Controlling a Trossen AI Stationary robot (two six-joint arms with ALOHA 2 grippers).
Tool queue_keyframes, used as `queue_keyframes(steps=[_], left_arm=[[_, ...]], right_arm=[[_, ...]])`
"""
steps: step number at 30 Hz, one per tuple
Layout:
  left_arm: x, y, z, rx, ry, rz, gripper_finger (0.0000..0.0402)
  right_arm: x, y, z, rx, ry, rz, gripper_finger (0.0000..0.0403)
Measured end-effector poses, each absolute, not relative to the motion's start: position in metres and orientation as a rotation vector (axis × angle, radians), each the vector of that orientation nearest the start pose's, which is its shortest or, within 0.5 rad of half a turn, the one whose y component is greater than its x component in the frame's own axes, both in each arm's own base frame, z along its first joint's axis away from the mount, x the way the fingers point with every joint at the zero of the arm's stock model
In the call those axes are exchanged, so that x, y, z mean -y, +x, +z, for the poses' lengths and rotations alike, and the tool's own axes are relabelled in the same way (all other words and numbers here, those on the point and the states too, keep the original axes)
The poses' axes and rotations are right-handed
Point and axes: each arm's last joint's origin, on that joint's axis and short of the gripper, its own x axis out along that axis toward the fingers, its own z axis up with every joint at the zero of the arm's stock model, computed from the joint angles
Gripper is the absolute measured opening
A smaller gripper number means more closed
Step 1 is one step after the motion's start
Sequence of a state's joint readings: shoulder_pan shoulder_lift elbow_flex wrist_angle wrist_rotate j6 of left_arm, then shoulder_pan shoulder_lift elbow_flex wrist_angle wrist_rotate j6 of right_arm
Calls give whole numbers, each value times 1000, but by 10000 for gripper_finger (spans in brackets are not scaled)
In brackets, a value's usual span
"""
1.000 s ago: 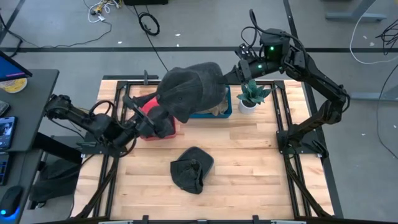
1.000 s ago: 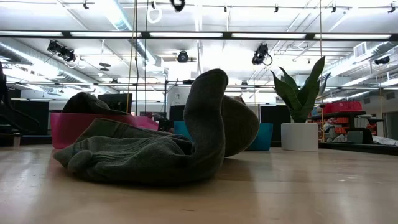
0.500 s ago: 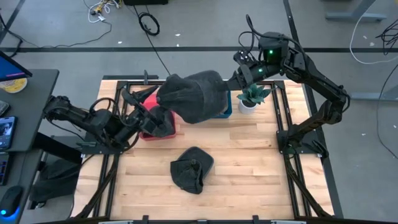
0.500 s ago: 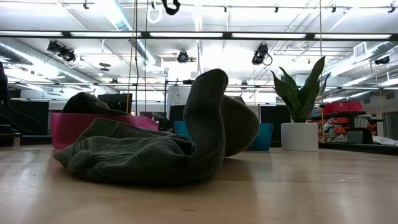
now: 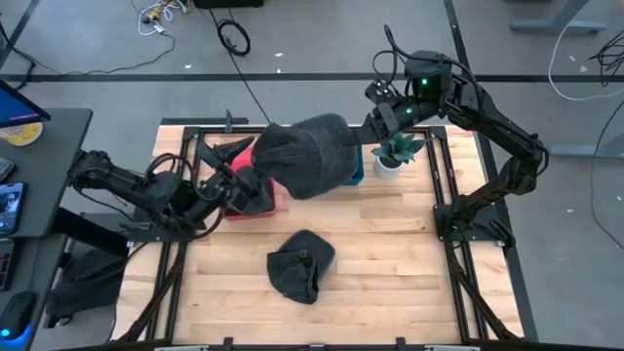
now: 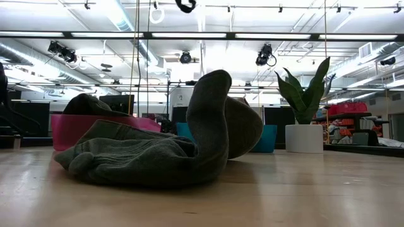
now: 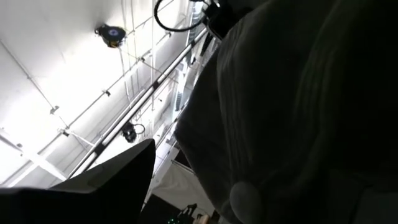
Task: Pick & Place hat
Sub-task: Put the top black cap into the red bin
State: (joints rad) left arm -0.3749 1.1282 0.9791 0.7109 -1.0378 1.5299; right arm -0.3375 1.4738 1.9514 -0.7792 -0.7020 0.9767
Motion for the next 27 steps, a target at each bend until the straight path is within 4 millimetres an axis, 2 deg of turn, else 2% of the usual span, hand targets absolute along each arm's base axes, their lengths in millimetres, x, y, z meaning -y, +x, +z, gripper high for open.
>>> queue_keyframes(steps=[5, 9, 16, 22, 23, 27], left_arm=[[56, 227, 406, -159, 1094, 816, 328], [53, 234, 407, -168, 1095, 835, 285], [53, 246, 418, -178, 1078, 861, 167], [54, 252, 420, -217, 1052, 893, 31], [54, 252, 420, -212, 1039, 893, 21], [53, 252, 420, -207, 994, 903, 23]], right_arm=[[69, 265, 504, -437, 1116, 218, 7], [69, 270, 502, -443, 1121, 215, 6], [72, 280, 497, -446, 1116, 229, 7], [73, 281, 497, -448, 1111, 233, 7], [73, 281, 497, -448, 1110, 234, 7], [73, 281, 497, -447, 1104, 234, 8]])
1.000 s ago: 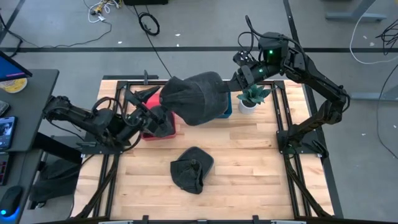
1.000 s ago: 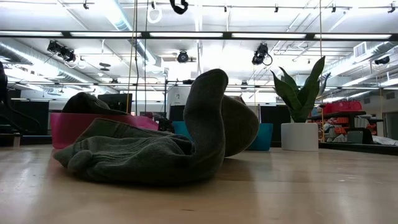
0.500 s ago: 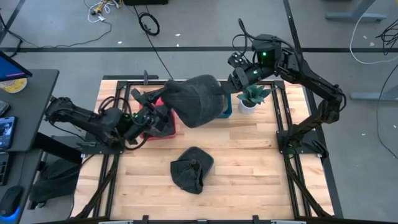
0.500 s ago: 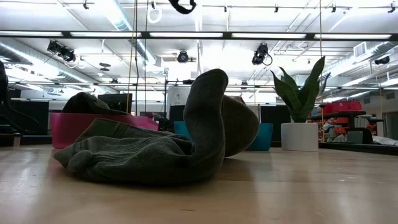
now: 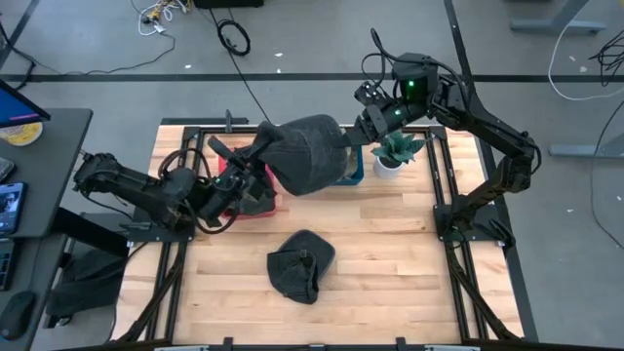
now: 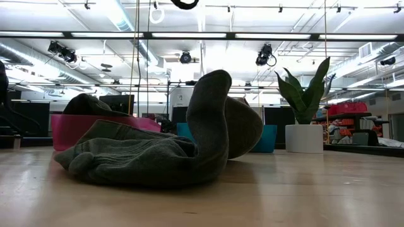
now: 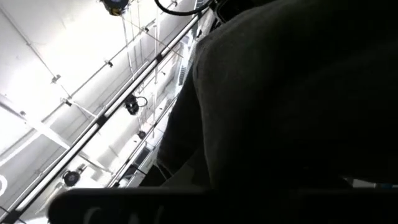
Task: Pick & Place hat
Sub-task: Put the top black cap into the red bin
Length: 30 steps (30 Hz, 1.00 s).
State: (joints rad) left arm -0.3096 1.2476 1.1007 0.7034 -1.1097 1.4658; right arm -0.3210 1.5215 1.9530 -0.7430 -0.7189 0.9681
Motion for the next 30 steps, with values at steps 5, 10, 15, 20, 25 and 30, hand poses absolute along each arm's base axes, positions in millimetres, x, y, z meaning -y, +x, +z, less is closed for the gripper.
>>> queue_keyframes(steps=[5, 10, 15, 20, 25, 30], left_arm=[[53, 251, 420, -210, 971, 914, 19], [52, 250, 420, -228, 950, 935, 19], [48, 250, 420, -229, 891, 965, 19], [34, 252, 419, -226, 772, 1043, 19], [29, 251, 419, -221, 679, 1096, 19], [29, 249, 419, -231, 647, 1118, 19]], right_arm=[[73, 282, 500, -420, 1080, 258, 19], [73, 283, 505, -377, 1054, 289, 64], [76, 283, 504, -351, 1000, 258, 126], [80, 282, 505, -334, 966, 258, 189], [79, 281, 505, -354, 967, 309, 236], [73, 280, 505, -394, 1001, 355, 265]])
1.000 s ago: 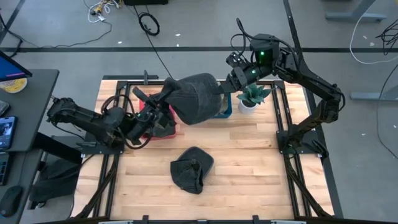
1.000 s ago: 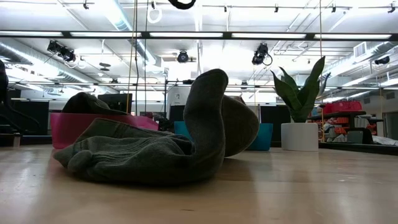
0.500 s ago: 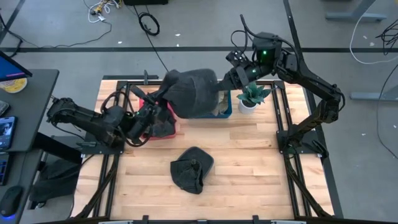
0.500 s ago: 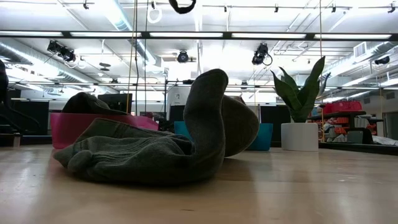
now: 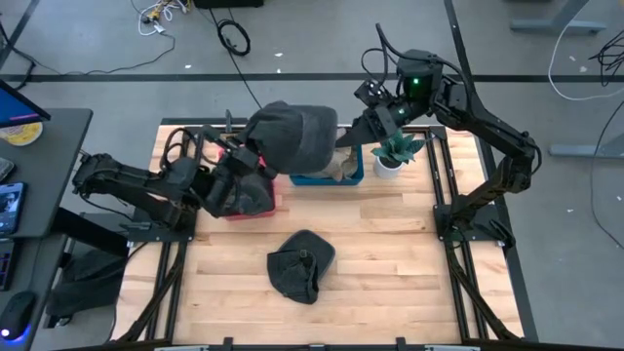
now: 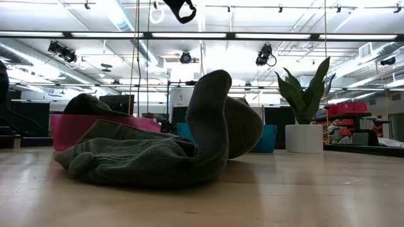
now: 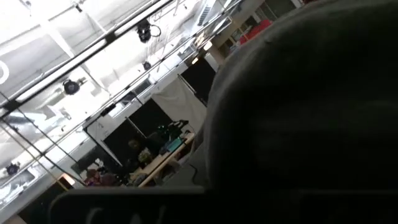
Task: Pick & Place hat
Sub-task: Put the top black cap into the red bin
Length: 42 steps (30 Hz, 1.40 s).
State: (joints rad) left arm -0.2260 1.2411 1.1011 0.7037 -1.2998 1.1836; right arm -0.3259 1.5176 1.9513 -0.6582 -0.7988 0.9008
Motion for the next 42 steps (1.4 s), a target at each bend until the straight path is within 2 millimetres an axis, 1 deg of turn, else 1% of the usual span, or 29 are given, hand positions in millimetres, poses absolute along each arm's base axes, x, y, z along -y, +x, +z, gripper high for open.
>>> queue_keyframes(steps=[3, 9, 13, 18, 20, 24, 29, 33, 36, 39, 42], left_arm=[[27, 248, 418, -233, 580, 1159, 19], [9, 244, 418, -231, 375, 1331, 19], [-2, 244, 417, -252, 365, 1387, 19], [-22, 243, 415, -287, 313, 1508, 19], [-30, 244, 411, -326, 325, 1548, 19], [-41, 250, 396, -394, 376, 1583, 19], [-43, 255, 373, -385, 366, 1590, 19], [-42, 254, 369, -252, 239, 1606, 19], [-41, 255, 369, -99, 94, 1600, 19], [-39, 257, 368, 38, -59, 1513, 19], [-40, 260, 360, 98, -210, 1382, 19]], right_arm=[[66, 277, 507, -409, 1000, 381, 271], [52, 276, 509, -429, 995, 417, 272], [47, 277, 509, -428, 974, 429, 272], [42, 278, 509, -425, 962, 421, 272], [40, 278, 509, -426, 963, 409, 272], [37, 279, 508, -437, 987, 408, 272], [36, 279, 508, -443, 995, 410, 272], [35, 279, 508, -446, 996, 412, 272], [35, 279, 508, -451, 997, 410, 272], [35, 279, 507, -450, 990, 411, 272], [35, 279, 507, -455, 992, 408, 272]])
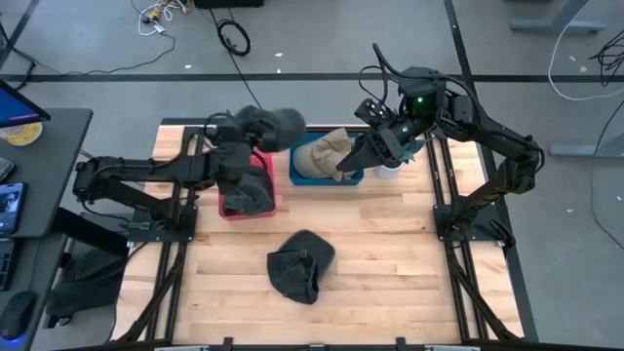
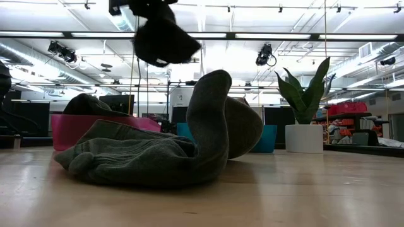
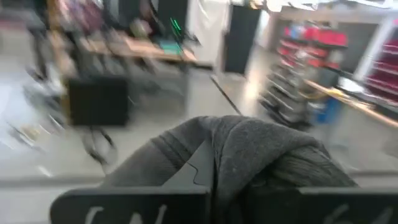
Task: Pick & Place hat
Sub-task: Put the top black cap into the red bin
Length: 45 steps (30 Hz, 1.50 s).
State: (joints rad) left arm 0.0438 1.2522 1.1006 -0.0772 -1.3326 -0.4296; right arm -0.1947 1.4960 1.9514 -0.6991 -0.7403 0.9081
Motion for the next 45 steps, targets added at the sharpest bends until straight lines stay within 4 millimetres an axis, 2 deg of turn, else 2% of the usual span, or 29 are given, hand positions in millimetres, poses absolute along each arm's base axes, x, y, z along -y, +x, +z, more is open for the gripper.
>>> queue_keyframes(steps=[3, 7, 11, 14, 20, 28, 35, 40, 45], left_arm=[[-44, 254, 338, 63, -372, 1343, 19], [-42, 229, 311, 56, -541, 1467, 19], [-35, 204, 301, 92, -596, 1564, 19], [-32, 196, 299, 69, -616, 1593, 19], [-34, 209, 288, 47, -611, 1615, 19], [-35, 233, 254, -119, -587, 1686, 19], [-33, 243, 228, -258, -536, 1748, 19], [-32, 240, 207, -323, -540, 1819, 19], [-29, 231, 207, -379, -491, 1866, 20]], right_arm=[[35, 279, 507, -456, 986, 417, 272], [35, 279, 507, -456, 966, 432, 272], [34, 278, 506, -461, 945, 438, 272], [35, 278, 506, -460, 932, 441, 272], [38, 278, 506, -452, 926, 431, 272], [38, 278, 505, -461, 943, 426, 272], [38, 278, 505, -463, 954, 423, 272], [38, 278, 505, -465, 956, 422, 272], [38, 278, 505, -466, 955, 422, 272]])
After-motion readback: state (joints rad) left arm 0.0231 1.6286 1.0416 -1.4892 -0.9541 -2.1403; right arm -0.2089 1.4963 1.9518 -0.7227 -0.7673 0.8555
